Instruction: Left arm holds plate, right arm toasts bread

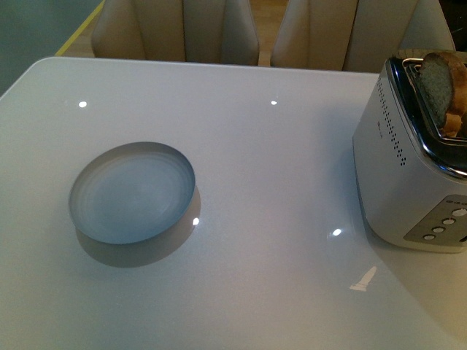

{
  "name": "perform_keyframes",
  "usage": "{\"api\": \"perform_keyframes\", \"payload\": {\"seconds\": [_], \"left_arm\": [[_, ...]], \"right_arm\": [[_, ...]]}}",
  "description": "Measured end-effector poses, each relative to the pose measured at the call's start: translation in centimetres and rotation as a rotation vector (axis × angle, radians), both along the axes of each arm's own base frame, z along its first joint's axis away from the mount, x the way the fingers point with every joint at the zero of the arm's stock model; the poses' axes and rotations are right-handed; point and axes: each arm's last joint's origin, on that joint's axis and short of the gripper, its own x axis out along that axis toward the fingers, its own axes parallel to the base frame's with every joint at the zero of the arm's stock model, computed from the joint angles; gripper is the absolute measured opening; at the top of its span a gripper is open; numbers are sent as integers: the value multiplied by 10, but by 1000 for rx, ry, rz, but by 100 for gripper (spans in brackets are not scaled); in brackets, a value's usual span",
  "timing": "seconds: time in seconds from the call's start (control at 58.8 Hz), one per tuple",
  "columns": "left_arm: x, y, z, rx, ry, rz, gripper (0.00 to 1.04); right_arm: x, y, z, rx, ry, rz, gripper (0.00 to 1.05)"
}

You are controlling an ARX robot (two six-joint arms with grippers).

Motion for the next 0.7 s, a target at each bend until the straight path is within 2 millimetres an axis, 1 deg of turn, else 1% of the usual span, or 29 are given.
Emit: {"api": "perform_keyframes", "payload": {"seconds": [0.34, 0.698], "left_arm": [[-15, 0, 6, 0, -24, 1, 3], [-29, 0, 8, 0, -29, 1, 3]], "right_arm": [[0, 0, 0, 0, 0, 0, 96], [0, 0, 0, 0, 0, 0, 96]]}}
